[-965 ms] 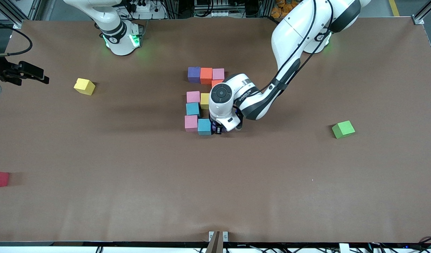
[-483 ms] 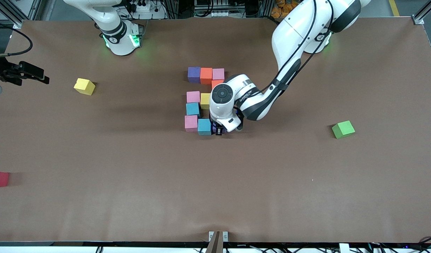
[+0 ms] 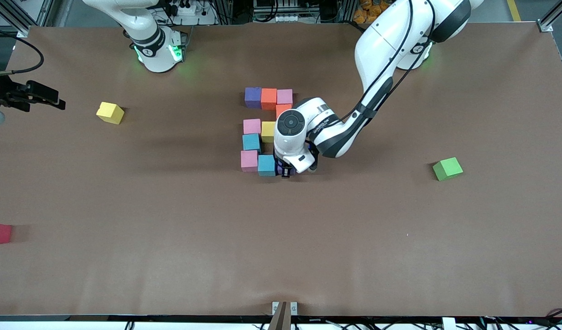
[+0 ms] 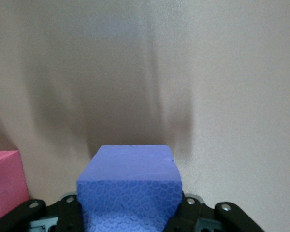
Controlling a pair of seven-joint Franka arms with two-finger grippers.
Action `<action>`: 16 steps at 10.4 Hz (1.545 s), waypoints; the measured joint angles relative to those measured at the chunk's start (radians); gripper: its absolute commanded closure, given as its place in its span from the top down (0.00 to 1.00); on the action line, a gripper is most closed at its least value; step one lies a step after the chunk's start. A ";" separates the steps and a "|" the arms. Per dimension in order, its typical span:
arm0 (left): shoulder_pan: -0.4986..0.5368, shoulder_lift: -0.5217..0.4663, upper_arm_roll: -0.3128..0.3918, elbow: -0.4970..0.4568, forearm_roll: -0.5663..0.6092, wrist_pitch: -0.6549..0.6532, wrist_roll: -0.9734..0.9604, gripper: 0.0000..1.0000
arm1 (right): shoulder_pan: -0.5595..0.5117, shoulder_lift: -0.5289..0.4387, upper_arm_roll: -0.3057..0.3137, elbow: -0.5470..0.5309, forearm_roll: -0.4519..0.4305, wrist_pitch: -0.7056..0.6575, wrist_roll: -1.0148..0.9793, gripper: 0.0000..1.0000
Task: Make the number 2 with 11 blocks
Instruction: 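Lower the purple block beside the cyan block with the left gripper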
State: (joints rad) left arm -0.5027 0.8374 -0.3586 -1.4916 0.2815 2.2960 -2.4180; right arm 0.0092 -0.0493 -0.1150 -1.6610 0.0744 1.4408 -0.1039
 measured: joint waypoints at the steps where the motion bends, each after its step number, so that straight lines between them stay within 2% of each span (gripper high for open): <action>1: 0.000 0.000 0.001 0.001 0.000 0.004 0.000 0.00 | 0.000 0.000 0.000 0.000 0.000 0.000 0.000 1.00; 4: -0.008 0.000 0.007 0.005 0.000 0.009 0.000 0.00 | 0.000 0.000 0.000 -0.001 0.001 0.000 0.000 1.00; 7: -0.048 0.003 0.043 0.006 0.000 0.020 -0.010 0.00 | 0.000 0.000 0.000 -0.002 0.001 0.000 0.000 1.00; 16: -0.060 0.017 0.061 0.019 0.000 0.034 -0.015 0.00 | 0.000 0.000 0.002 -0.008 0.002 0.004 0.000 1.00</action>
State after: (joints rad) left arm -0.5631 0.8548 -0.2973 -1.4728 0.2815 2.3305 -2.4329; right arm 0.0092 -0.0492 -0.1129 -1.6688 0.0765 1.4450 -0.1040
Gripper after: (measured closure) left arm 0.405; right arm 0.000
